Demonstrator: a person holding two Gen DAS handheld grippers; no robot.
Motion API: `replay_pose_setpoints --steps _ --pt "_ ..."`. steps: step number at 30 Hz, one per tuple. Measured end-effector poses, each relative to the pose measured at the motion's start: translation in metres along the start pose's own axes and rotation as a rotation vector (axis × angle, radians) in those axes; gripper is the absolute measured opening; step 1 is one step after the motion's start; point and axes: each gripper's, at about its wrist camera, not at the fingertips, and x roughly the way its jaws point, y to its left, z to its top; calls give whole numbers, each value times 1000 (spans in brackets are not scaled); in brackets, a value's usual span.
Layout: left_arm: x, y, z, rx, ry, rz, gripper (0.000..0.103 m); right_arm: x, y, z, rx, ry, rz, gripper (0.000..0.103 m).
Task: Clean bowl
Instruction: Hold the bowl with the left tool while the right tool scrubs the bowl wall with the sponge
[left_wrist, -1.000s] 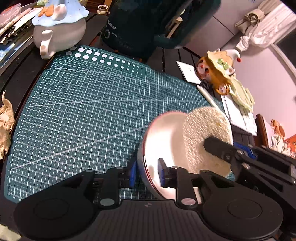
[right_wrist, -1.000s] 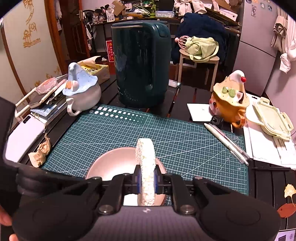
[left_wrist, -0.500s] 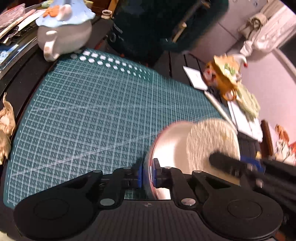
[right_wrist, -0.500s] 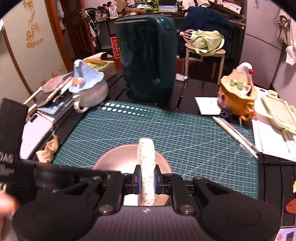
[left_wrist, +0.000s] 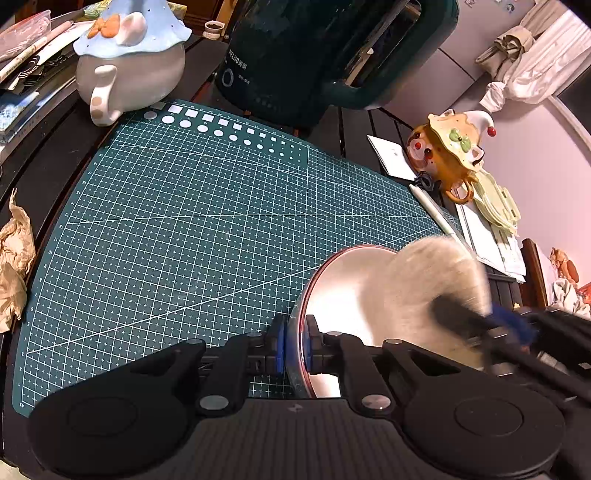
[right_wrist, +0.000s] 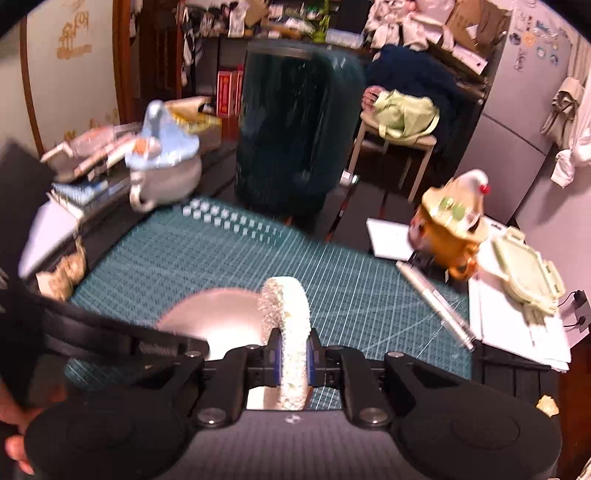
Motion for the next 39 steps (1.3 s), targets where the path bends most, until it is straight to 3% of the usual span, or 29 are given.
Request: replay_pose_setpoints --steps 6,10,16,22,24,30,39 --pt "0 1 1 -10 2 -5 9 19 -5 -3 90 77 137 11" --pt "0 0 1 -8 2 -3 9 43 3 -12 45 126 84 11" --pt "-1 1 0 -5 1 -6 9 19 6 -6 -6 55 -28 11" --pt "-1 1 0 -7 2 -5 9 -2 -9 5 67 0 28 11" --pt "-1 0 0 -5 1 -4 9 1 -13 5 109 19 92 11" --pt "-1 0 0 -2 1 0 9 36 -1 -8 101 119 128 11" --pt "-1 0 0 -1 1 -4 9 26 -1 -8 61 74 4 11"
